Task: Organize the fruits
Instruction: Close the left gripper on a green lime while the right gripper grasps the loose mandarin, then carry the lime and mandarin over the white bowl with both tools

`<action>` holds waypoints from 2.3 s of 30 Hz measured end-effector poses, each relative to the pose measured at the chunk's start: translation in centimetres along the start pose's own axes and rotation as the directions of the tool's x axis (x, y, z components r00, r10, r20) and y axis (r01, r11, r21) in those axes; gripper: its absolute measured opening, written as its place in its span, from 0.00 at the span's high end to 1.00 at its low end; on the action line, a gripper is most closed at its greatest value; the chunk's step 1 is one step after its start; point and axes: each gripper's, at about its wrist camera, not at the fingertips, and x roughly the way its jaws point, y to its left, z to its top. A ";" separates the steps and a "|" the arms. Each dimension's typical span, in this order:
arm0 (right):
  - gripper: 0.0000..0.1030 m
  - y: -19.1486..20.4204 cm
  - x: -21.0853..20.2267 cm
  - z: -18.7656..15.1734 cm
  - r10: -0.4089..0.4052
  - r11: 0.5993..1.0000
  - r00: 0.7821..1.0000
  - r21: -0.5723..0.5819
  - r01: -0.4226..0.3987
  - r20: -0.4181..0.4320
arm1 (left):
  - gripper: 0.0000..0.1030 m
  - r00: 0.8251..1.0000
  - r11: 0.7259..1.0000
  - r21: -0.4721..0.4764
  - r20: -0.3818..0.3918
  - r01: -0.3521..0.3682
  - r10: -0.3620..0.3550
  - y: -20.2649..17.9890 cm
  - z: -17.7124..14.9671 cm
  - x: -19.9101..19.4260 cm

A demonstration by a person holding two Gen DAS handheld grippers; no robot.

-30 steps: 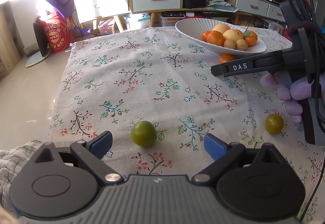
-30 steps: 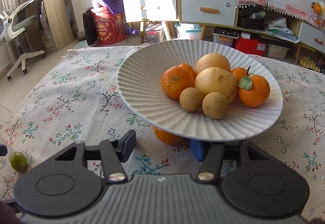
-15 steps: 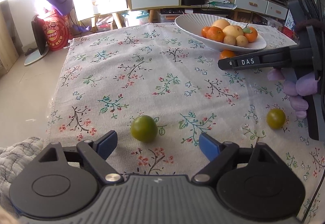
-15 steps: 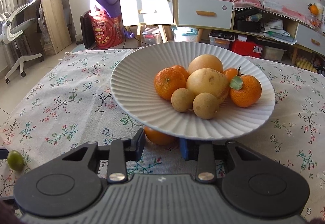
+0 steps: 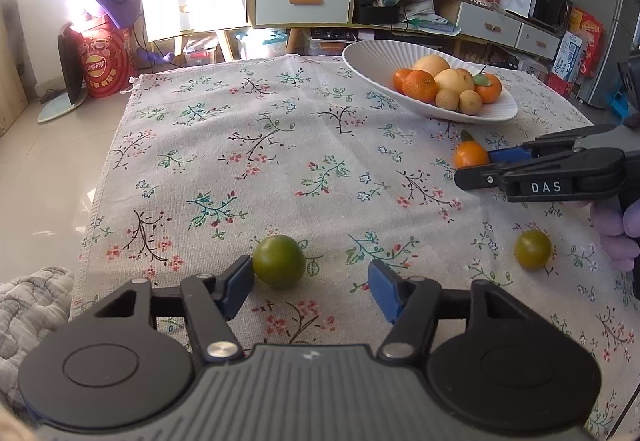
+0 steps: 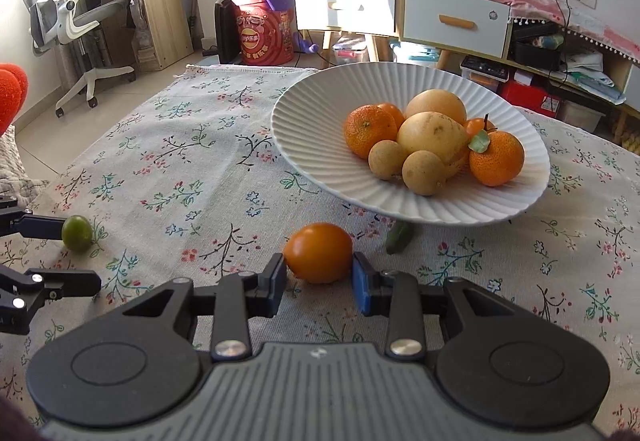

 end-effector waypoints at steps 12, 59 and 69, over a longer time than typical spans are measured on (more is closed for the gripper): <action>0.69 -2.1 -2.0 -1.5 0.003 1.000 1.000 0.006 -0.003 -0.025 | 1.00 1.000 0.999 -0.042 -0.001 -0.002 0.002 -0.7 0.7 0.4; 0.69 -5.3 -5.6 0.0 0.022 1.000 0.997 -0.005 -0.021 0.073 | 1.00 0.988 0.991 0.002 0.081 0.135 -0.135 -9.6 8.1 2.3; 0.69 -6.7 -5.4 2.4 0.002 0.999 0.992 0.038 -0.007 0.126 | 1.00 0.986 0.992 0.003 0.108 0.128 -0.128 -10.9 10.3 3.4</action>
